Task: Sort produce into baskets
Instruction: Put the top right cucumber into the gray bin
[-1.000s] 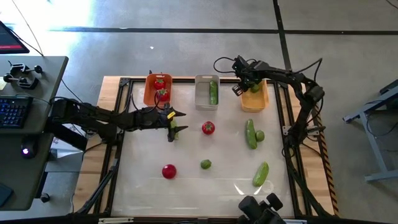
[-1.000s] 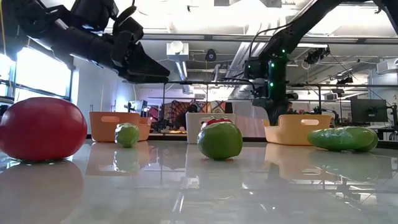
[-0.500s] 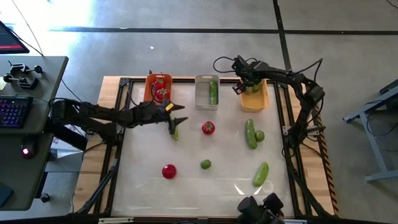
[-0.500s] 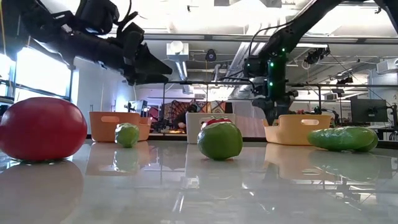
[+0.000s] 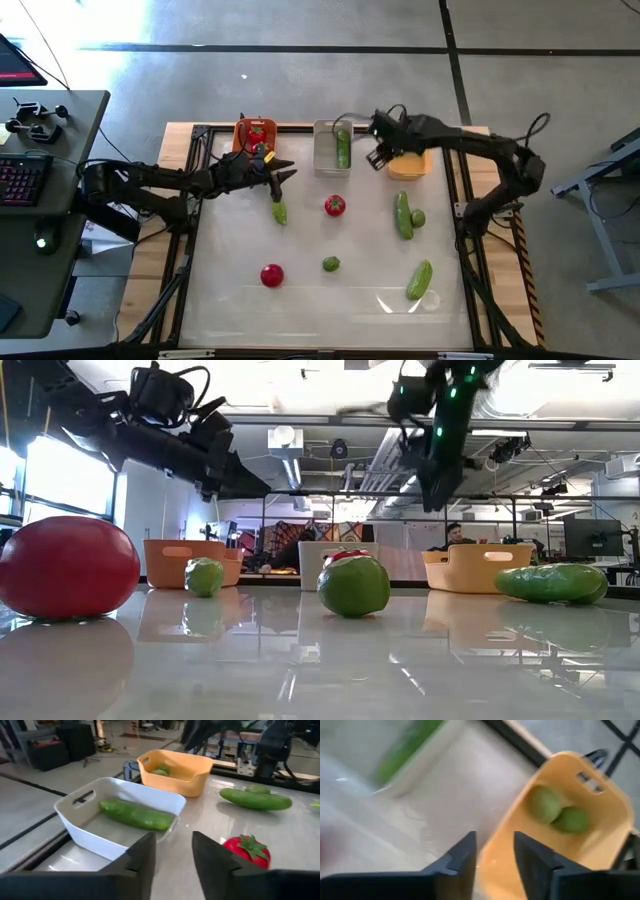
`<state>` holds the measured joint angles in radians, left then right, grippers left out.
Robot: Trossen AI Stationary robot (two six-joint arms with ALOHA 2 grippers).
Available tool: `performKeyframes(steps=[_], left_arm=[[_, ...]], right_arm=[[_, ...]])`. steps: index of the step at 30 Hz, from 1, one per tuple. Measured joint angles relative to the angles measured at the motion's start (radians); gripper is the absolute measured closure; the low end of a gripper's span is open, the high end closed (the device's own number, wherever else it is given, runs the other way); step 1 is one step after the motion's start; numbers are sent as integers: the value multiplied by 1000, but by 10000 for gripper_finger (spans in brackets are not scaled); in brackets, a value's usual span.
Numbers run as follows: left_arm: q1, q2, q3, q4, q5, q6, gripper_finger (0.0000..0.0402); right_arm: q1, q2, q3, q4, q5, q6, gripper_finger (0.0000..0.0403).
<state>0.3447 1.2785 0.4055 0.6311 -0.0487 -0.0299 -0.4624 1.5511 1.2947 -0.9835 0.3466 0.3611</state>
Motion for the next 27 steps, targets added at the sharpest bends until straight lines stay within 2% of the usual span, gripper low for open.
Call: performKeyframes(steps=[6,10,13,17,23,27], left_arm=[[2,0,0,2,48,-3,367],[2,0,0,3,80,7,396],[2,0,0,2,83,28,398],[2,0,0,-5,83,65,397],[25,0,-1,-12,81,68,401],[59,20,-53,73,82,40,401]], right_arm=[[227,-20,0,-81,-1,229,359],[351,-3,0,-145,-34,411,365],[414,15,0,-204,-37,593,343],[455,48,0,-265,-58,825,293],[432,103,0,-333,-86,873,208],[378,120,-7,-329,-131,867,172]])
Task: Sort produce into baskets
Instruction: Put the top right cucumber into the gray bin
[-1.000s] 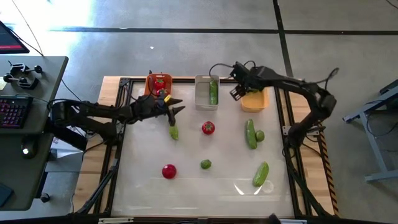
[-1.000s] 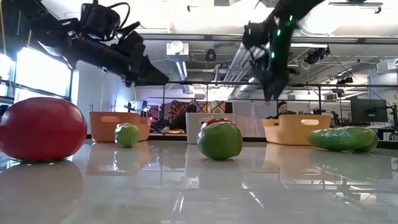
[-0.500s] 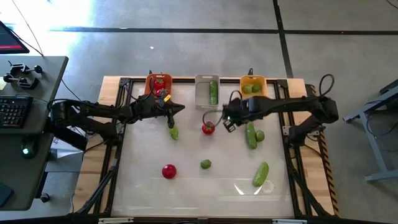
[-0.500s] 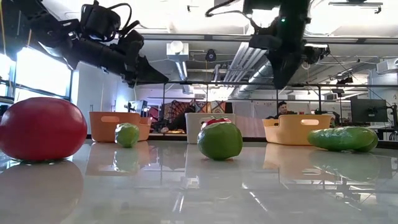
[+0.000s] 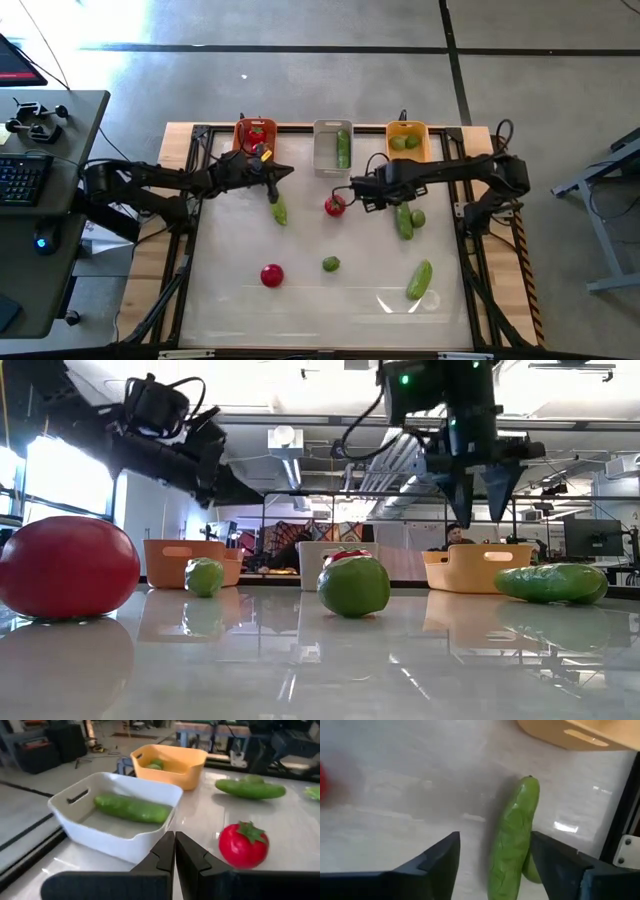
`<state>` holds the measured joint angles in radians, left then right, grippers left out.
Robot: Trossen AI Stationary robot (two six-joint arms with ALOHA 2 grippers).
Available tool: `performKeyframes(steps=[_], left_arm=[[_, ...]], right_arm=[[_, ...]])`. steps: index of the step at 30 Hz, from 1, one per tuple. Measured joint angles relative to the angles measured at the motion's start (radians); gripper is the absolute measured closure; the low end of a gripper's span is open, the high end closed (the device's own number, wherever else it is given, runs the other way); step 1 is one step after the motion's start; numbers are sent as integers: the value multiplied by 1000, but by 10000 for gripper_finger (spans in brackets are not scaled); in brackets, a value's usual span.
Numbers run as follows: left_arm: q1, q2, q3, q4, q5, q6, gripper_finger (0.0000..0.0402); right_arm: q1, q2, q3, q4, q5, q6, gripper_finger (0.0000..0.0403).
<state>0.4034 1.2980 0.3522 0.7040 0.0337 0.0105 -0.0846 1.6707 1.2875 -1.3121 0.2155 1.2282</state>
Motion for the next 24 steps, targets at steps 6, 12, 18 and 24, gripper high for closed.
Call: performKeyframes(steps=[6,12,18,24], left_arm=[[56,8,-62,111,14,-40,401],[68,8,-62,104,44,-43,401],[68,8,-62,104,46,-43,401],[68,8,-62,105,46,-42,401]], right_arm=[[-63,0,-95,29,-64,-21,163],[-92,0,-219,146,-123,-49,164],[-101,1,-316,259,-173,-58,164],[-101,1,-353,311,-191,-59,179]])
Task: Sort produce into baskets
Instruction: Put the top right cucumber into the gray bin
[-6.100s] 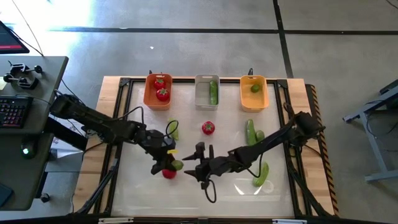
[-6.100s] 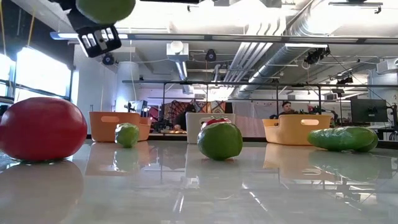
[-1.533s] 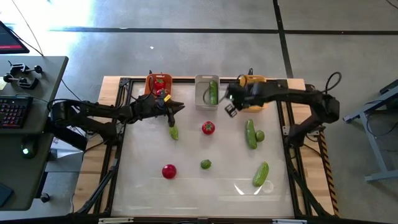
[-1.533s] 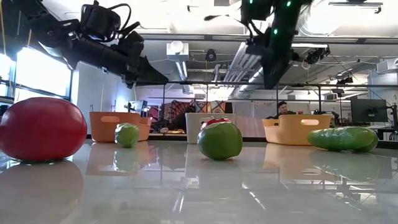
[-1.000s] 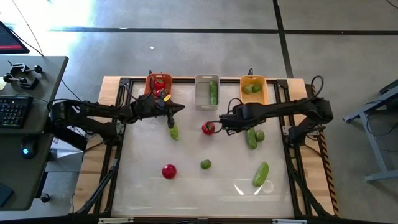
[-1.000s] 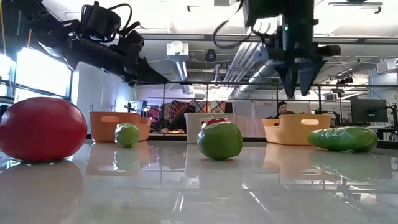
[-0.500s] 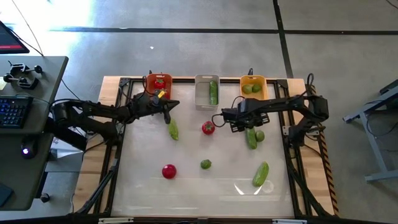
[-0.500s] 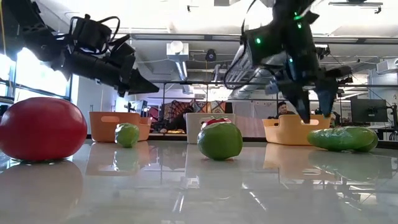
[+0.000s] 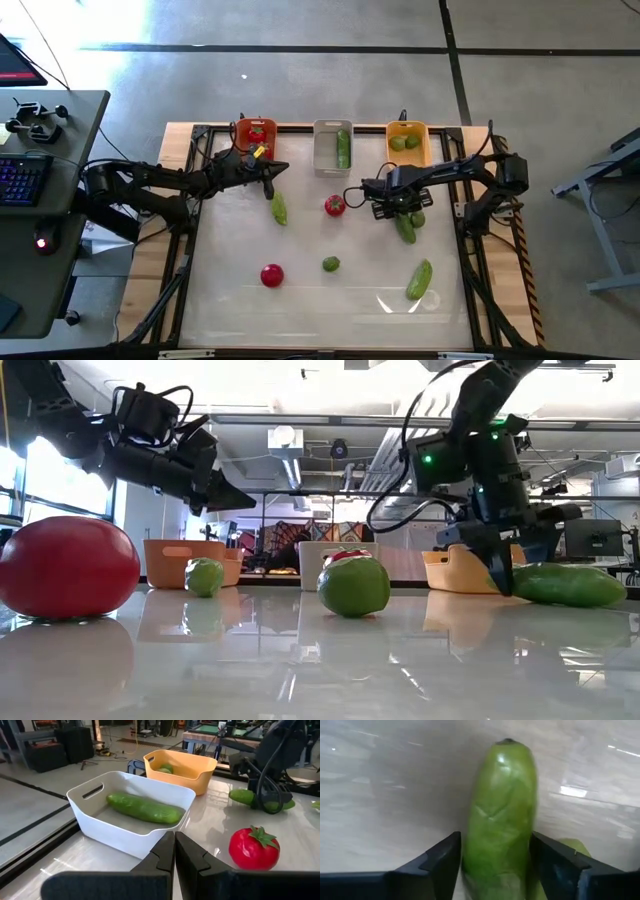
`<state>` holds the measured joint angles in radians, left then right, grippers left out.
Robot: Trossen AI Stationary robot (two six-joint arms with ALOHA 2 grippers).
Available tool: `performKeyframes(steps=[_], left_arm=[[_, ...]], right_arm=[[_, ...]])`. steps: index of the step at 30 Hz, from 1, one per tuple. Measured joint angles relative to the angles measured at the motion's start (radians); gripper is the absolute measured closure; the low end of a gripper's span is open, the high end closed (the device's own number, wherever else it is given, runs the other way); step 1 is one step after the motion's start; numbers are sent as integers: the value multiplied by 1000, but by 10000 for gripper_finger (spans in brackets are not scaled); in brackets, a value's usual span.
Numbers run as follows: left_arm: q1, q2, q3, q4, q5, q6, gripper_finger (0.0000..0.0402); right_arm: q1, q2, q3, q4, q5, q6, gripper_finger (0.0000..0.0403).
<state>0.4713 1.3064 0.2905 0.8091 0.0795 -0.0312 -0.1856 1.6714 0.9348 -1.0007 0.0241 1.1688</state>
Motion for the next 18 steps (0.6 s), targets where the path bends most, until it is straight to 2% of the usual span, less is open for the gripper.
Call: performKeyframes(steps=[8,14,18], left_arm=[[15,0,0,1,-3,34,401],[55,0,-11,17,2,-14,401],[79,0,-60,111,2,-19,401]], right_arm=[[3,0,48,26,-28,-52,284],[2,0,211,57,1,-160,286],[-21,0,329,217,39,-246,282]])
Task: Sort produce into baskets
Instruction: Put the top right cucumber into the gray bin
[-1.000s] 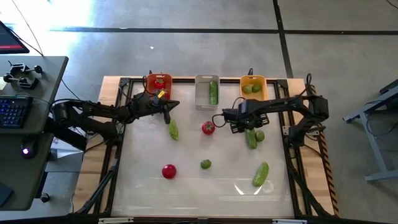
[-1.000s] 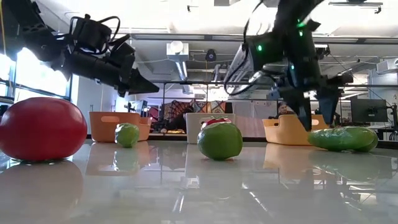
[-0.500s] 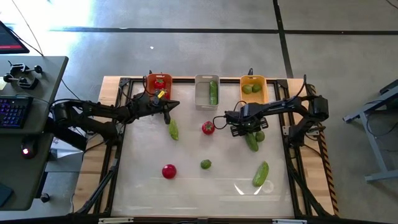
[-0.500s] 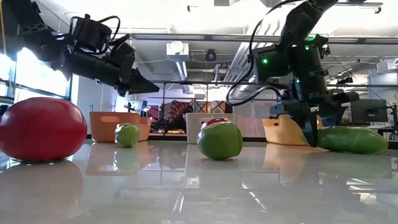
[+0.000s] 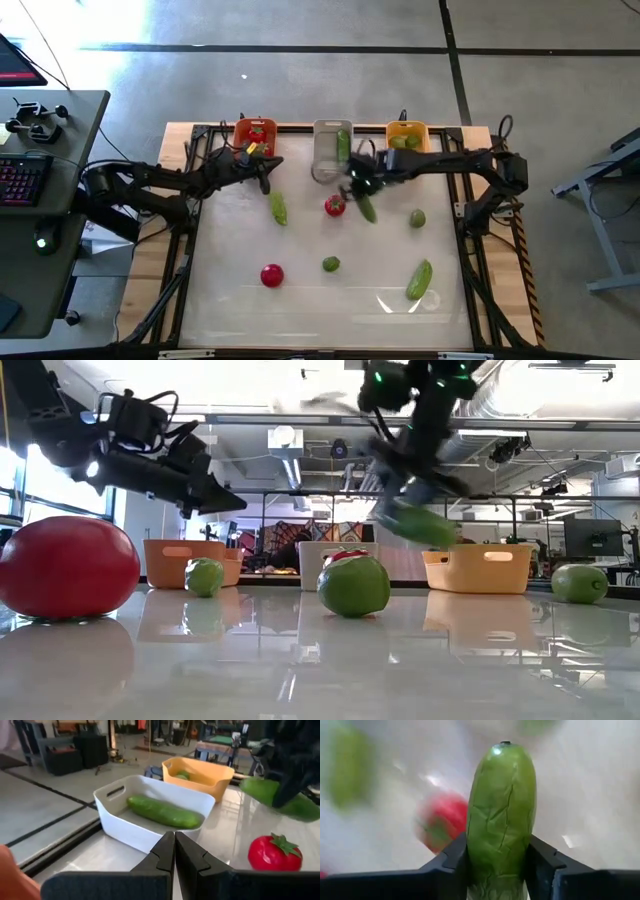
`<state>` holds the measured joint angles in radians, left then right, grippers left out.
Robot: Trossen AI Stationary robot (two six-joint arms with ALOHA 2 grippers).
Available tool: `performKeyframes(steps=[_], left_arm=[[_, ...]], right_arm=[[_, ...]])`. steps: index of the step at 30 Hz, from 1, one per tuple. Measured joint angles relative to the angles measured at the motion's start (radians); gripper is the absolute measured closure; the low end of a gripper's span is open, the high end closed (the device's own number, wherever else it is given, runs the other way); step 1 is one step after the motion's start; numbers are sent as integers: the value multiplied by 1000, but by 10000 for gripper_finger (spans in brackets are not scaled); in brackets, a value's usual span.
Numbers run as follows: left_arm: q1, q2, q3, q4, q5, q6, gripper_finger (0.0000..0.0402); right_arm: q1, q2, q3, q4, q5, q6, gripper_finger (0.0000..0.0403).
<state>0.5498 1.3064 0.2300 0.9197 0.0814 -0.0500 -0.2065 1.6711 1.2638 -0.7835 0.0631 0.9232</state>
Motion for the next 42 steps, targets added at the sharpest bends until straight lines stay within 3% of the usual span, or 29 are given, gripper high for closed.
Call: performKeyframes(steps=[7,13,17,23,42], left_arm=[[44,0,-24,28,1,-4,401],[47,0,-29,24,1,-9,401],[47,0,-29,24,1,-10,401],[47,0,-29,22,2,-10,401],[46,0,-29,19,2,-16,401]], right_arm=[[-90,40,118,287,117,-91,280],[-186,187,238,399,59,-138,280],[-242,296,354,379,6,-143,280],[-308,401,480,266,7,-119,280],[-337,431,461,177,-11,-68,266]])
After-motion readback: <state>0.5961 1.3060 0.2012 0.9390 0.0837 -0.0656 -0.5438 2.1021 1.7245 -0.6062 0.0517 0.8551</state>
